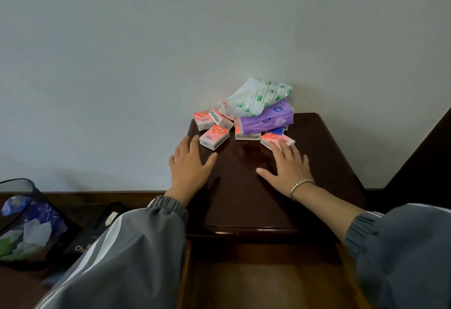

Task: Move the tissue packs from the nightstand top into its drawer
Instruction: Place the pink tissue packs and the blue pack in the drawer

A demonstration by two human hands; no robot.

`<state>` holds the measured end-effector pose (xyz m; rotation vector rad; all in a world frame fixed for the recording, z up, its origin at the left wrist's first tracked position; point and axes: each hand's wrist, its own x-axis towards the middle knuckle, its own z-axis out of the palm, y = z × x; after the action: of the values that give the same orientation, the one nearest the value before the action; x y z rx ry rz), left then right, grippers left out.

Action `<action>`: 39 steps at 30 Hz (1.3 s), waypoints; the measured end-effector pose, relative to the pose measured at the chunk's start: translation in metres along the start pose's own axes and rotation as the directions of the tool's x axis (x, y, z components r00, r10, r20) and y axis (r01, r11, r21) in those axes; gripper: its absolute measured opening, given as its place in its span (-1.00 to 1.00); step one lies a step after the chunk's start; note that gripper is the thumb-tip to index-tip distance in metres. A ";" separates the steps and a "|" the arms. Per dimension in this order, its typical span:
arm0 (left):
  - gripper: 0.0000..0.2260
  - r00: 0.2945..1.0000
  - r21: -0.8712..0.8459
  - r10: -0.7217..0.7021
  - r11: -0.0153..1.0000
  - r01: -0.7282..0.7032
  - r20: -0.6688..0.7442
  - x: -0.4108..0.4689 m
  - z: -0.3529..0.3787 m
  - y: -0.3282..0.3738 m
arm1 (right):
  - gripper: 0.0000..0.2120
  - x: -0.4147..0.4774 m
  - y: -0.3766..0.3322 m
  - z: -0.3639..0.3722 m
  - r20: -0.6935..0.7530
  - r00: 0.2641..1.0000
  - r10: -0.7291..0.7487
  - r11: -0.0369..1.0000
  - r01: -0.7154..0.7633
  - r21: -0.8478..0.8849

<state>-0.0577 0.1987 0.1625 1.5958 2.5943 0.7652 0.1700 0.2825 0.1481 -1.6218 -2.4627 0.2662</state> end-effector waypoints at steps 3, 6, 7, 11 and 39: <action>-0.39 0.999 -0.036 -0.011 0.999 0.010 -0.034 0.030 0.014 0.000 | -0.29 0.008 -0.003 0.009 -0.029 1.000 -0.004 0.999 0.003 -0.035; -0.43 0.999 -0.024 0.033 0.999 -0.034 -0.042 0.062 0.025 0.007 | -0.32 0.010 0.000 0.017 -0.062 0.998 0.006 0.999 -0.008 -0.047; -0.44 0.998 -0.033 0.041 0.999 -0.043 -0.039 0.074 0.028 0.010 | -0.33 0.010 0.000 0.018 -0.072 0.997 0.003 0.999 -0.007 -0.051; -0.46 0.998 -0.044 0.053 0.998 -0.052 0.026 0.120 0.039 0.021 | -0.31 0.010 -0.001 0.019 -0.076 0.997 0.022 0.999 -0.026 -0.045; -0.59 0.951 -0.010 0.227 0.973 -0.230 0.210 0.143 0.055 0.013 | -0.43 0.003 -0.006 0.006 -0.197 0.980 0.023 1.000 -0.023 0.004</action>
<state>-0.1027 0.3455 0.1546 1.8913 2.3025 0.5493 0.1622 0.2827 0.1443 -1.5937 -2.2968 0.1041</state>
